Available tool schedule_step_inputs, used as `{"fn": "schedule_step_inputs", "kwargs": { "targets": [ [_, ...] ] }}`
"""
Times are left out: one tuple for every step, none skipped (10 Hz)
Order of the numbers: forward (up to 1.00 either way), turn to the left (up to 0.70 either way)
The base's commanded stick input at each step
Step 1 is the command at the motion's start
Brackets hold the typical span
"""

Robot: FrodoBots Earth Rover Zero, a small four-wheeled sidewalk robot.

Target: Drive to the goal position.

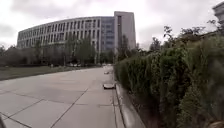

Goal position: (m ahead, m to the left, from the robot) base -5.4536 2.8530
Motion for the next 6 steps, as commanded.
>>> {"fn": "schedule_step_inputs", "kwargs": {
  "targets": [
    [0.7, 0.35],
    [0.7, 0.35],
    [0.7, 0.35],
    [0.7, 0.35],
    [0.7, 0.35],
    [0.41, 0.49]
  ]
}}
